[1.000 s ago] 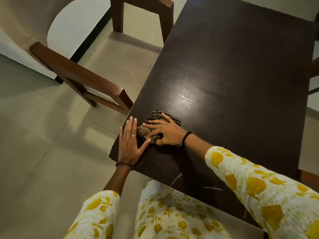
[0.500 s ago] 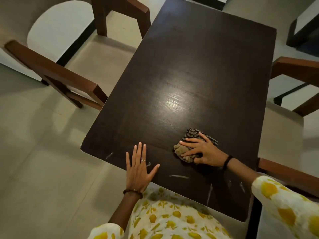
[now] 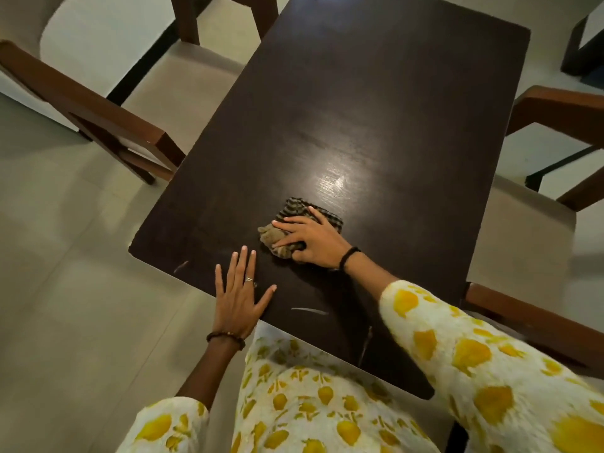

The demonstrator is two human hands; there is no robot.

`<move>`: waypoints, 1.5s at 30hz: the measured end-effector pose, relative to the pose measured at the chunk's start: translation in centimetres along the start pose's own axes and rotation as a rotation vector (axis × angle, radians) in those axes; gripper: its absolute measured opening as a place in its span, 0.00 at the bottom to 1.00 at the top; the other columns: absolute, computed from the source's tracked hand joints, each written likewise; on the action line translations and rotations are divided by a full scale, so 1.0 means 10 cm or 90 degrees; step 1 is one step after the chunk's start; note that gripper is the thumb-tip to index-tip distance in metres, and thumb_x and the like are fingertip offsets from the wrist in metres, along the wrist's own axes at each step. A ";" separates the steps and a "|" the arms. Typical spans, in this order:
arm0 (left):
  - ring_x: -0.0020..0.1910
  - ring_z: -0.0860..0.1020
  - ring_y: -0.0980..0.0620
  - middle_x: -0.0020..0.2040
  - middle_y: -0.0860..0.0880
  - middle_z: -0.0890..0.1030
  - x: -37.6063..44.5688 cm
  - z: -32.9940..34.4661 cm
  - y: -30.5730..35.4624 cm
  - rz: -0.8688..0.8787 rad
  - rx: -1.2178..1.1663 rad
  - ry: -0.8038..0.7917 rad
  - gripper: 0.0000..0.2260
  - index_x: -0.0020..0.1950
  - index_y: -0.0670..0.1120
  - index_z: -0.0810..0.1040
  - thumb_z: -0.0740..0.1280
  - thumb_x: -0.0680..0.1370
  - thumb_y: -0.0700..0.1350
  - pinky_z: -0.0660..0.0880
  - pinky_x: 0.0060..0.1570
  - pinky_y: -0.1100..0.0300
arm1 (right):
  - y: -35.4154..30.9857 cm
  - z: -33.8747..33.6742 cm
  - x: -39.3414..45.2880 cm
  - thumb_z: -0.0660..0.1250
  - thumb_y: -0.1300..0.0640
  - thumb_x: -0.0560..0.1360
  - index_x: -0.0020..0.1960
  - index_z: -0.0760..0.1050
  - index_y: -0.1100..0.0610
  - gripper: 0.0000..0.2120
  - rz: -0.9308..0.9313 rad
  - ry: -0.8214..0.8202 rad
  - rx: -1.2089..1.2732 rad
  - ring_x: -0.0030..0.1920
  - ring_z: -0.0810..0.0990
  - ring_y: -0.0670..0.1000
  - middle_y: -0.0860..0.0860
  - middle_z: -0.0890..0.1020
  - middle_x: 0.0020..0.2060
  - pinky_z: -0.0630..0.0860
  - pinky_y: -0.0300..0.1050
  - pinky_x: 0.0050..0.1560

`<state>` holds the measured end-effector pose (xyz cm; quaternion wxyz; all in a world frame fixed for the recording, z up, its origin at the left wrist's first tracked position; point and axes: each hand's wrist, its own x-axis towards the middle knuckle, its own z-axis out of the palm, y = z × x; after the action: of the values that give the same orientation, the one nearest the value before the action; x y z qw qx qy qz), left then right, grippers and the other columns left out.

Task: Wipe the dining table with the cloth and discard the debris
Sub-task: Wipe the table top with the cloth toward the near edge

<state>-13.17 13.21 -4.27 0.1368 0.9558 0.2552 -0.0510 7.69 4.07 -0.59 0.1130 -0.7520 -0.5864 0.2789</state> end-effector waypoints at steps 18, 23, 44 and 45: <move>0.73 0.56 0.47 0.74 0.44 0.58 -0.40 0.29 0.98 0.147 -0.019 -0.096 0.32 0.74 0.44 0.53 0.46 0.78 0.63 0.51 0.69 0.44 | 0.34 0.23 -1.30 0.60 0.48 0.68 0.59 0.76 0.40 0.20 0.171 0.092 0.048 0.70 0.62 0.49 0.39 0.64 0.70 0.44 0.53 0.67; 0.72 0.57 0.47 0.72 0.42 0.63 -0.40 0.29 0.99 0.147 0.004 -0.096 0.31 0.73 0.43 0.55 0.45 0.78 0.63 0.50 0.69 0.45 | 0.15 0.24 -0.87 0.65 0.52 0.73 0.60 0.76 0.43 0.16 0.119 0.093 0.038 0.71 0.60 0.48 0.42 0.64 0.71 0.41 0.55 0.69; 0.73 0.55 0.46 0.74 0.42 0.58 -0.40 0.29 1.00 0.148 0.047 -0.110 0.32 0.74 0.42 0.54 0.43 0.78 0.63 0.50 0.70 0.43 | 0.18 0.57 -1.97 0.58 0.45 0.67 0.56 0.78 0.40 0.19 0.322 0.238 0.091 0.64 0.70 0.51 0.41 0.69 0.68 0.47 0.50 0.65; 0.73 0.55 0.46 0.74 0.42 0.59 -0.40 0.30 1.00 0.148 0.050 -0.105 0.32 0.74 0.42 0.54 0.43 0.78 0.63 0.50 0.70 0.43 | 0.16 0.54 -1.88 0.59 0.46 0.68 0.56 0.78 0.41 0.19 0.303 0.219 0.084 0.63 0.70 0.52 0.42 0.69 0.68 0.49 0.53 0.64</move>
<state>-11.65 2.11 -4.08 0.1250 0.9761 0.1285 -0.1232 3.09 -14.98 -0.46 0.1907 -0.8957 -0.3464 0.2037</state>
